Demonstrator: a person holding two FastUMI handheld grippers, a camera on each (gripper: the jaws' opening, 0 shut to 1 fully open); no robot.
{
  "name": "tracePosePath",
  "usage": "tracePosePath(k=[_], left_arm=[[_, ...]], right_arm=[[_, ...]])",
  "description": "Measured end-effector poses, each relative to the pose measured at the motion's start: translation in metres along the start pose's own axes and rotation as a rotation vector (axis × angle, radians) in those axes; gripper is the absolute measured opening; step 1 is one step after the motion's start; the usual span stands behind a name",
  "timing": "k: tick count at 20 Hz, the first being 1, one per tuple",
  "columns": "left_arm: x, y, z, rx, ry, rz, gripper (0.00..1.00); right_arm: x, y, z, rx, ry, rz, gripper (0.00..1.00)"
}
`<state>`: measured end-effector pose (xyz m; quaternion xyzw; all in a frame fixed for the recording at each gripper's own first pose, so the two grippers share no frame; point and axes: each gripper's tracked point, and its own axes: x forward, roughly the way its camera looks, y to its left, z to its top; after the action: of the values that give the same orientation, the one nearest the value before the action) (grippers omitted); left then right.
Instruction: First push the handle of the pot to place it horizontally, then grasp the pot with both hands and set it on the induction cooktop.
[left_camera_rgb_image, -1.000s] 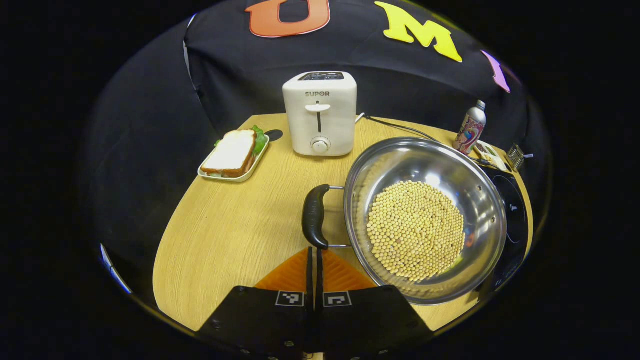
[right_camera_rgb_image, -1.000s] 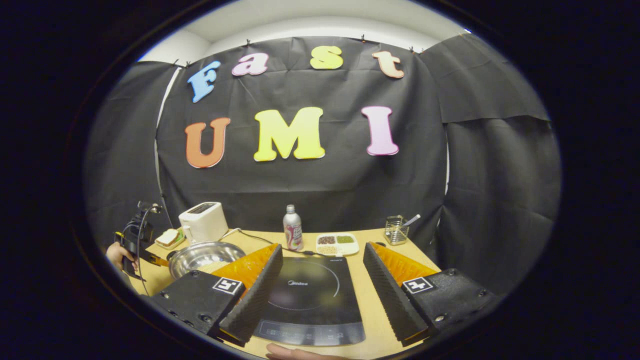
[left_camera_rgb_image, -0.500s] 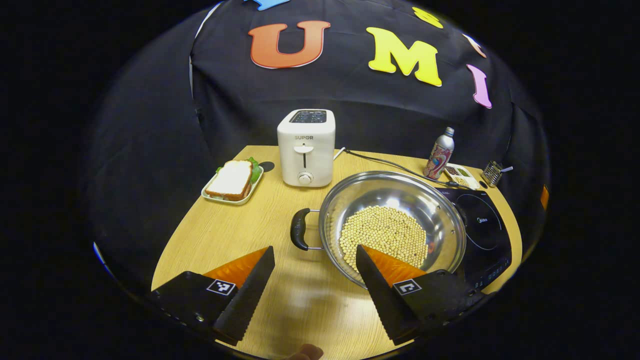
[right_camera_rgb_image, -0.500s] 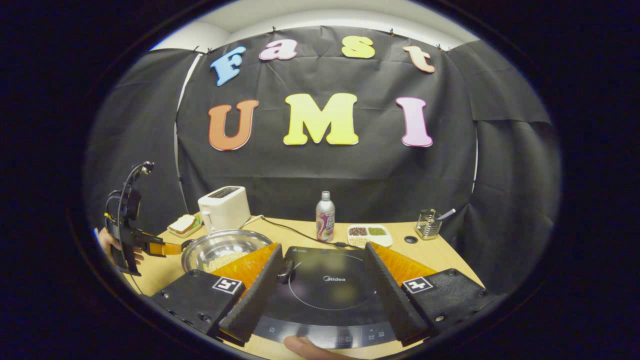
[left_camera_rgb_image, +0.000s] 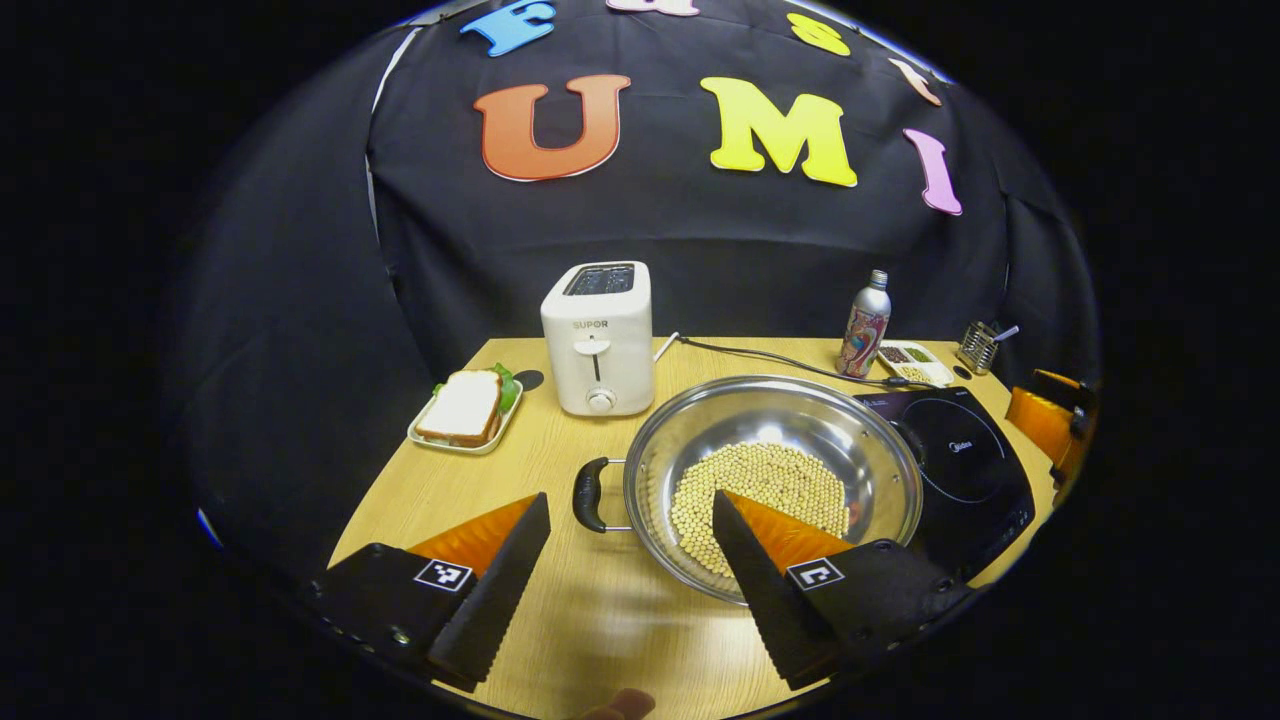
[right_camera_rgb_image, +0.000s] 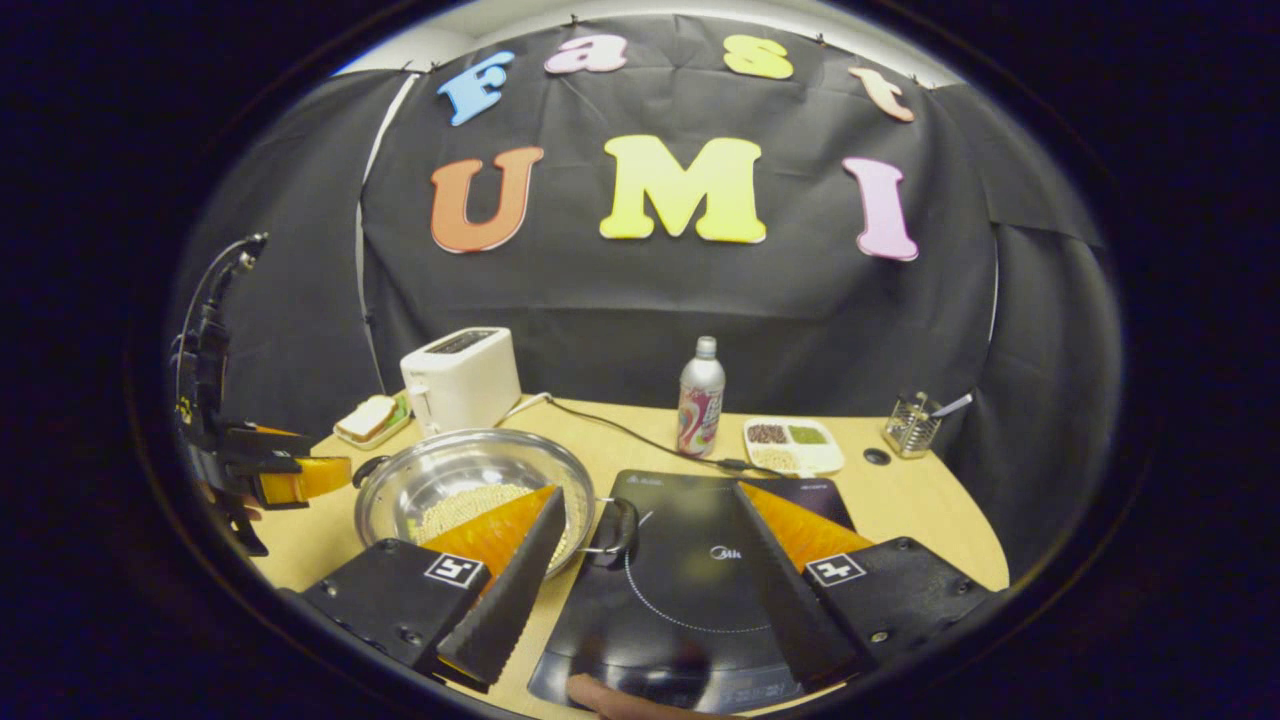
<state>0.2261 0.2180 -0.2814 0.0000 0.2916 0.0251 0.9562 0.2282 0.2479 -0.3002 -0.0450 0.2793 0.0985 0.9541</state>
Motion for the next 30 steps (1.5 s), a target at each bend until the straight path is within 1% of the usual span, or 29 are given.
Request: tracePosePath(k=[3,7,9,12,14,15,17,18,19,20,21,22,23,24,25,26,27,28,29,30], left_arm=[[0.021,-0.003,-0.007,0.014,0.022,-0.015,0.98],[0.050,0.006,-0.024,0.034,0.070,0.012,0.98],[0.060,0.011,-0.029,0.038,0.078,0.019,0.98],[0.073,0.020,-0.032,0.041,0.085,0.032,0.96],[0.081,0.021,-0.038,0.027,0.113,0.027,0.96],[0.086,0.027,-0.041,0.042,0.124,0.037,0.96],[0.090,0.025,-0.045,0.031,0.147,0.031,0.92],[0.090,0.024,-0.045,0.022,0.148,0.023,0.89],[0.092,0.022,-0.044,0.014,0.150,0.014,0.88],[0.092,0.018,-0.044,0.008,0.156,-0.005,0.80],[0.093,0.020,-0.044,0.009,0.152,0.001,0.76],[0.093,0.021,-0.043,0.011,0.152,0.007,0.69],[0.095,0.021,-0.044,0.004,0.148,0.008,0.68],[0.097,0.021,-0.044,-0.003,0.154,0.009,0.68],[0.095,0.019,-0.043,0.003,0.154,0.013,0.66],[0.094,0.019,-0.043,0.017,0.159,0.016,0.66],[0.093,0.020,-0.044,0.029,0.158,0.021,0.76],[0.091,0.021,-0.045,0.034,0.164,0.026,0.66],[0.090,0.021,-0.047,0.034,0.177,0.032,0.66],[0.087,0.022,-0.049,0.035,0.189,0.040,0.66]], right_arm=[[0.026,0.011,-0.015,0.006,0.064,0.004,0.99],[0.059,0.020,-0.038,0.015,0.120,0.000,0.99],[0.072,0.023,-0.042,0.029,0.120,-0.019,0.99],[0.087,0.036,-0.049,0.010,0.146,-0.009,0.99],[0.095,0.037,-0.053,-0.012,0.165,-0.030,1.00],[0.097,0.036,-0.057,-0.008,0.179,-0.045,0.99],[0.104,0.040,-0.063,0.024,0.203,-0.046,1.00],[0.107,0.039,-0.069,0.037,0.232,-0.054,0.99],[0.109,0.040,-0.077,0.046,0.266,-0.051,0.94],[0.118,0.040,-0.073,0.028,0.225,-0.044,0.96],[0.110,0.043,-0.070,0.002,0.264,-0.035,0.95],[0.115,0.037,-0.075,-0.027,0.258,-0.053,0.85],[0.116,0.040,-0.077,-0.022,0.244,-0.043,0.82],[0.117,0.038,-0.073,-0.038,0.257,-0.044,0.73],[0.118,0.038,-0.071,-0.036,0.253,-0.046,0.68],[0.118,0.039,-0.071,-0.045,0.252,-0.046,0.69],[0.119,0.039,-0.070,-0.046,0.252,-0.046,0.67],[0.118,0.039,-0.070,-0.047,0.254,-0.047,0.63],[0.115,0.040,-0.070,-0.040,0.256,-0.045,0.64],[0.112,0.042,-0.069,-0.046,0.257,-0.036,0.61]])
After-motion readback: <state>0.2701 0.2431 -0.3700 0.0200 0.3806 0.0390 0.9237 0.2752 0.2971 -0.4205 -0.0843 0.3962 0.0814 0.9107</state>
